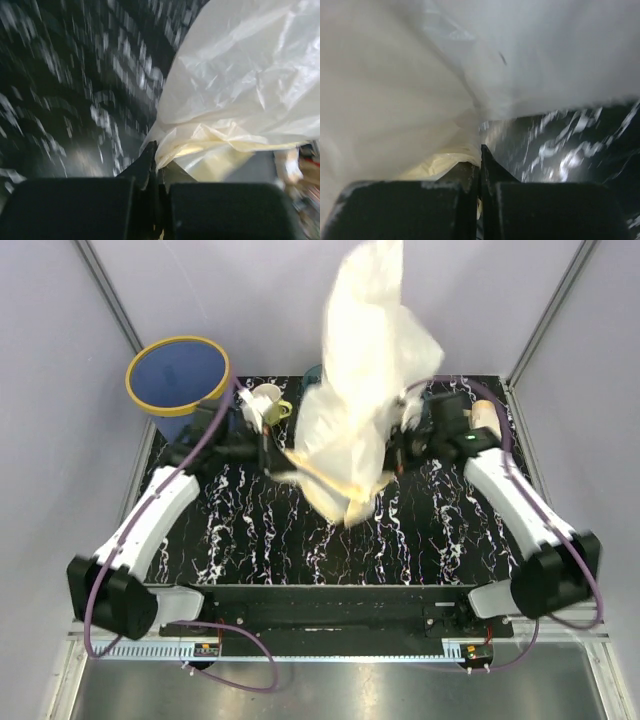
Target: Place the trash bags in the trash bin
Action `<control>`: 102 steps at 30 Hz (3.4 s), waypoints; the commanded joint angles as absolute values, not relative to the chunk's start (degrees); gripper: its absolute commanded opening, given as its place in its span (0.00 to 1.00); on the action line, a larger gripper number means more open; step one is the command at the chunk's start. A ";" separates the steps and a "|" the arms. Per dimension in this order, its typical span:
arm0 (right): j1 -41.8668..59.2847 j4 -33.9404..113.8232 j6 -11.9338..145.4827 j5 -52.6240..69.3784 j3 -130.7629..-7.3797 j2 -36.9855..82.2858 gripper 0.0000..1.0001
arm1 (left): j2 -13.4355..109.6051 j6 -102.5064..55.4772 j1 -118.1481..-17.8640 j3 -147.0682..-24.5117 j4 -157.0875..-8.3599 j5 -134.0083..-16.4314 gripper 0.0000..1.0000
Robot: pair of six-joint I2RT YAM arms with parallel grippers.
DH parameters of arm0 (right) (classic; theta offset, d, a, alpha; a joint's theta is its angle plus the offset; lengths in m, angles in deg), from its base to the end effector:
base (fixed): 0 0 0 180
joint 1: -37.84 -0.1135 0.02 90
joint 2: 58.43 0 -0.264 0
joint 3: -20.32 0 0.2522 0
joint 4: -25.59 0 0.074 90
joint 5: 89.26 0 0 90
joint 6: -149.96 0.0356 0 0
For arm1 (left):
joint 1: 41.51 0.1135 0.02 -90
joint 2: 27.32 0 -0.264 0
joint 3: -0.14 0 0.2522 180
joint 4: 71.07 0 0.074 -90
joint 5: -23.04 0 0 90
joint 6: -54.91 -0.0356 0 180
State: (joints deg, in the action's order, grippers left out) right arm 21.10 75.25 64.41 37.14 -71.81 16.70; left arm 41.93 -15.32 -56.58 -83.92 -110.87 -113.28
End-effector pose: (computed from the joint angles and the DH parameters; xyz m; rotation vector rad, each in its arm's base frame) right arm 0.2619 0.1008 0.3870 -0.6033 2.0582 0.8944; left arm 0.2440 -0.0924 0.3832 0.4598 2.0079 -1.1903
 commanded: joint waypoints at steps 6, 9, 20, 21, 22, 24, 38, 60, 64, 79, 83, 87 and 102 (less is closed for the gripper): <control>16.92 84.18 60.14 34.32 -91.82 13.02 0.00 | 35.52 -0.94 -51.99 -96.74 -97.21 -128.38 0.00; 22.35 82.68 62.23 32.90 -116.51 18.02 0.00 | 37.80 20.09 -40.22 -108.95 -71.70 -128.39 0.00; 15.21 81.07 60.24 32.99 -80.40 16.01 0.00 | 41.48 -19.86 -58.27 -94.68 -118.24 -108.88 0.00; 13.51 80.75 60.48 33.17 -76.45 15.58 0.00 | 42.02 -22.15 -59.95 -91.87 -120.23 -109.40 0.00; 12.36 80.13 60.92 34.65 -70.23 14.44 0.00 | 42.20 -22.44 -62.92 -87.84 -121.64 -111.15 0.00; 9.64 82.76 60.32 35.97 -68.85 12.33 0.00 | 40.71 -22.70 -65.58 -85.61 -123.24 -113.53 0.00; 9.97 94.98 54.88 23.24 -148.88 29.39 0.00 | 43.82 32.27 -41.59 -121.17 -59.15 -122.17 0.00; 10.70 97.80 62.90 50.13 -128.49 28.27 0.00 | 47.54 37.78 -50.00 -115.66 -70.61 -125.21 0.00; 23.08 108.80 60.31 49.52 -118.19 34.38 0.00 | 49.06 14.03 -47.39 -105.42 -109.84 -114.33 0.00; 14.16 95.25 47.31 25.11 -109.06 15.21 0.00 | 39.72 -6.30 -43.72 -118.88 -100.77 -116.40 0.00; 23.15 92.43 46.69 27.60 -112.44 16.72 0.00 | 40.63 -1.81 -44.92 -115.52 -96.01 -121.17 0.00; 22.90 89.45 54.06 37.63 -101.92 12.77 0.00 | 33.86 0.58 -50.90 -97.68 -94.59 -117.77 0.00; 25.17 79.08 67.25 13.68 -104.27 11.89 0.00 | 48.87 -0.54 -67.31 -108.08 -93.96 -120.14 0.01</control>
State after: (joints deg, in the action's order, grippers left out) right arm 23.33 86.17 61.44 31.39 -102.47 13.62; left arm 42.59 1.09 -59.16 -102.68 -97.08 -119.30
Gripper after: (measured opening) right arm 0.006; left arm 0.002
